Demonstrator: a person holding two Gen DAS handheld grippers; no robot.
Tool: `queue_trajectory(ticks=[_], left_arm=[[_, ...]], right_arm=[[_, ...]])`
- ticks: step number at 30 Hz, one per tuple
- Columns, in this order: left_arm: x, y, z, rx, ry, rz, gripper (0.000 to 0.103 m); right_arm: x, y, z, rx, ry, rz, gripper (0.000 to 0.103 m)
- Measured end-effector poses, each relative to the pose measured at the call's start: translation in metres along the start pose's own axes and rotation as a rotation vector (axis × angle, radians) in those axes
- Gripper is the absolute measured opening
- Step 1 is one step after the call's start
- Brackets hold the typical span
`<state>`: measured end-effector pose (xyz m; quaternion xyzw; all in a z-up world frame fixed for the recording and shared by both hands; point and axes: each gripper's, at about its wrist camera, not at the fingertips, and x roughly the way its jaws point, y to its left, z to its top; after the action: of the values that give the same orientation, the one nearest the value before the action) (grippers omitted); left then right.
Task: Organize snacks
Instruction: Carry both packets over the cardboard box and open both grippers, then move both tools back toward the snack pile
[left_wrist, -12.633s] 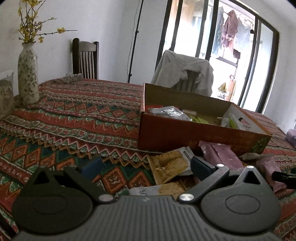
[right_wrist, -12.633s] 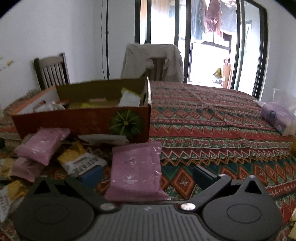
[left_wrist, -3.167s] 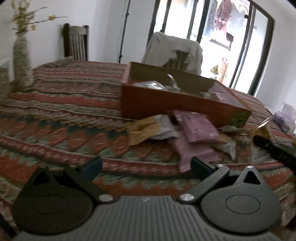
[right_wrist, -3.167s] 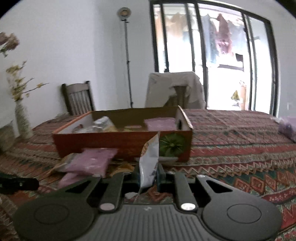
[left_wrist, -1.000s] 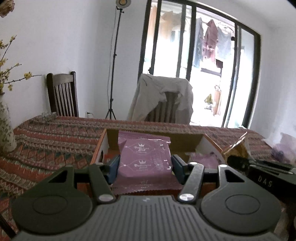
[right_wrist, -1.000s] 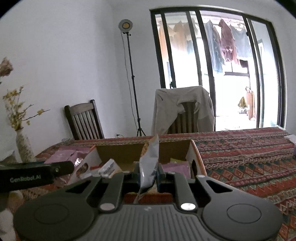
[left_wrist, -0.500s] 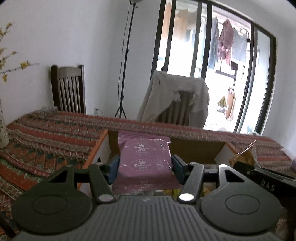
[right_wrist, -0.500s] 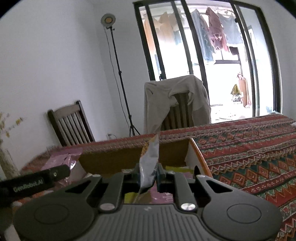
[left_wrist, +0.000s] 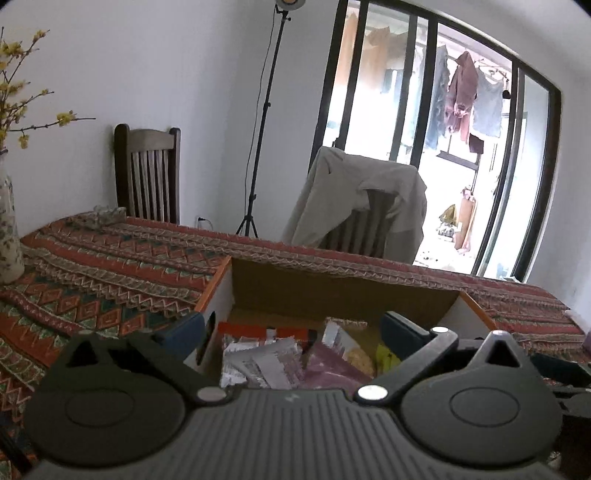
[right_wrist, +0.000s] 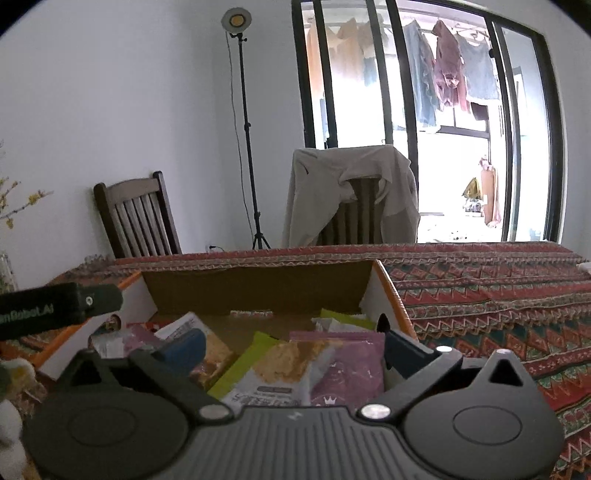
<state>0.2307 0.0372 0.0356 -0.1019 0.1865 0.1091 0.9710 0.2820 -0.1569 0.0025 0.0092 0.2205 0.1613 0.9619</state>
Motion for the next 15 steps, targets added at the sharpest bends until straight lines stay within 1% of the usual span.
queue_trajectory(ticks=[5,7,13,15], left_arm=[[-0.005,-0.001,0.005,0.003,0.018,-0.002,0.103],[-0.011,0.000,0.010,-0.010,0.020,-0.017,0.103],[-0.037,0.001,0.025,-0.023,0.016,-0.027,0.103],[-0.044,0.002,0.028,-0.020,0.019,-0.030,0.103]], right_arm=[[-0.002,0.000,0.002,-0.001,0.000,-0.011,0.103],[-0.006,0.000,0.004,-0.003,-0.005,-0.015,0.103],[-0.031,0.003,0.019,-0.011,-0.023,-0.032,0.103],[-0.040,0.003,0.023,-0.004,-0.010,-0.031,0.103]])
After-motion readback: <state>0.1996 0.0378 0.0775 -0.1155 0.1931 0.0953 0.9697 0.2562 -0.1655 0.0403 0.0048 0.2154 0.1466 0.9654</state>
